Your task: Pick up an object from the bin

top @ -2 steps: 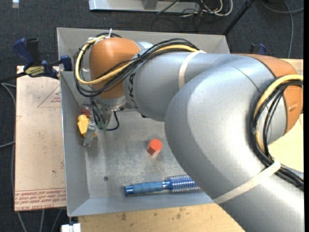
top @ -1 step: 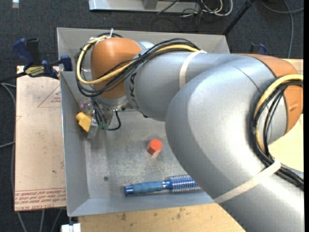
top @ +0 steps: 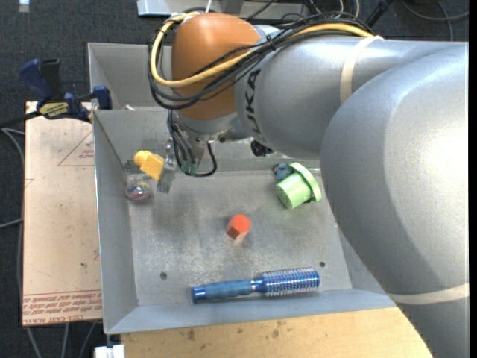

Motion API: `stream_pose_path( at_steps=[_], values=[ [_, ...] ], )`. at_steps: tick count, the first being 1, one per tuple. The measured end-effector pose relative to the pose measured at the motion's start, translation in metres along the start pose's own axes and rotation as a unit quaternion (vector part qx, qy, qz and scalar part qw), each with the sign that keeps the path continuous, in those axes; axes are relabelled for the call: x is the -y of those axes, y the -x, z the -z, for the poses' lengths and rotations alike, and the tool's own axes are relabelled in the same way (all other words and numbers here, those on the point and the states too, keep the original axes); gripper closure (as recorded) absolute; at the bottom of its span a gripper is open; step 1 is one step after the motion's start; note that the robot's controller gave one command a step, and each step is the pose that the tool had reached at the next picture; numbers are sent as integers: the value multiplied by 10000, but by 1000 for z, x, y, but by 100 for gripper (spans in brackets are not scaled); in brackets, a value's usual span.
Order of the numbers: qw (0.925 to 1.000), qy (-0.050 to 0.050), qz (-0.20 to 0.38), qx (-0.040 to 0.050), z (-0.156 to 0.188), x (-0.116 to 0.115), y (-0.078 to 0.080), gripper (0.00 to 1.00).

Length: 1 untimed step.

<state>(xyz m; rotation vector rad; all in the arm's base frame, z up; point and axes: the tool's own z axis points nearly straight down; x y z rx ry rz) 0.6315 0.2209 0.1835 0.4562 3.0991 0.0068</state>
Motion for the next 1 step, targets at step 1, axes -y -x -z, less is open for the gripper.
stream_pose_path(
  at_steps=[1],
  values=[
    [10000,10,-20,3,149,9,-30,100]
  ],
)
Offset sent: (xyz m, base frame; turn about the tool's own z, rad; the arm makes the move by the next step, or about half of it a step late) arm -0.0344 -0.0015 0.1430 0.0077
